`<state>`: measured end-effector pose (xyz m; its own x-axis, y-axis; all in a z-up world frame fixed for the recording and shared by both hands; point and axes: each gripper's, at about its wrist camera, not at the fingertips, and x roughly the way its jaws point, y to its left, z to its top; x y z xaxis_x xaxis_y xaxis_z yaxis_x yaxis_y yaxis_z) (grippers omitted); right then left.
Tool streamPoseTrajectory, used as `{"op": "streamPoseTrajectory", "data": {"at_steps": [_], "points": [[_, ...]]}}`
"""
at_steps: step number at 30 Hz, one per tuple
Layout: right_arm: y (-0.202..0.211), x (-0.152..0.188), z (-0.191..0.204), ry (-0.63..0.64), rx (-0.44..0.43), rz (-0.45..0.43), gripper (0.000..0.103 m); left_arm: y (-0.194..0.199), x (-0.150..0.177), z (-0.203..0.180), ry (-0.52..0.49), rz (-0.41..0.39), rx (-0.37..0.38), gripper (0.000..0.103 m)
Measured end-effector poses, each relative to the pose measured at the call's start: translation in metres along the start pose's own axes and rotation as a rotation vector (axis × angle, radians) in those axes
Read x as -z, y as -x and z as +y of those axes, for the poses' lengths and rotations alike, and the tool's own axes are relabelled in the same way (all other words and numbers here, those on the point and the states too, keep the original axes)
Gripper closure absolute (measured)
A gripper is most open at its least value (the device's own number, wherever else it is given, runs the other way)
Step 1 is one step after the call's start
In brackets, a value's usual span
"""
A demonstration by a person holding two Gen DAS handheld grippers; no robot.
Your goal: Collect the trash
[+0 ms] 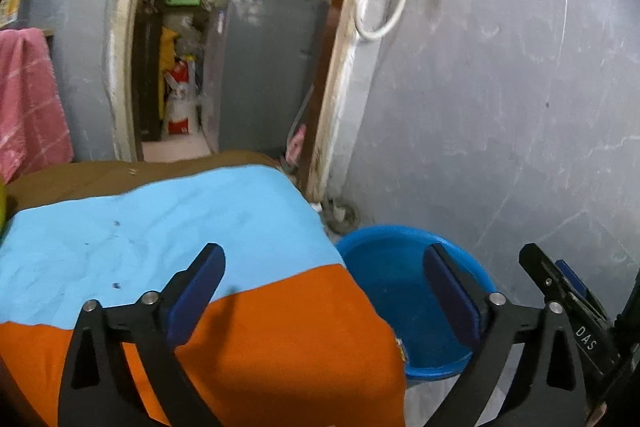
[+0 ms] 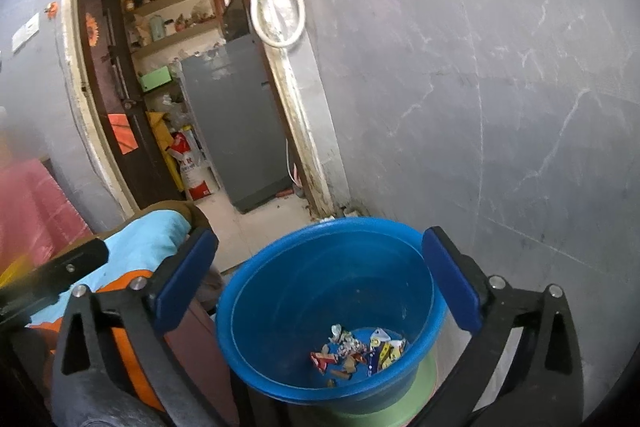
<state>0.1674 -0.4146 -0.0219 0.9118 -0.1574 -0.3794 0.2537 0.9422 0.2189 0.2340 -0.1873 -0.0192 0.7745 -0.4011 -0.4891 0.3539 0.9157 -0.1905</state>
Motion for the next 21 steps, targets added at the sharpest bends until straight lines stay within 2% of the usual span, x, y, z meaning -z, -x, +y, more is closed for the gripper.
{"op": "streamPoseTrajectory", "data": {"at_steps": [8, 12, 21], "points": [[0.025, -0.001, 0.014, 0.031, -0.031, -0.105, 0.000, 0.037, -0.002, 0.017, 0.018, -0.104, -0.041, 0.002], [0.042, -0.003, 0.022, 0.053, -0.028, -0.149, 0.000, 0.055, 0.000, 0.025, 0.011, -0.123, -0.068, 0.002], [0.089, -0.004, 0.044, 0.122, -0.034, -0.234, 0.000, 0.099, 0.003, 0.045, 0.063, -0.167, -0.094, 0.002]]}}
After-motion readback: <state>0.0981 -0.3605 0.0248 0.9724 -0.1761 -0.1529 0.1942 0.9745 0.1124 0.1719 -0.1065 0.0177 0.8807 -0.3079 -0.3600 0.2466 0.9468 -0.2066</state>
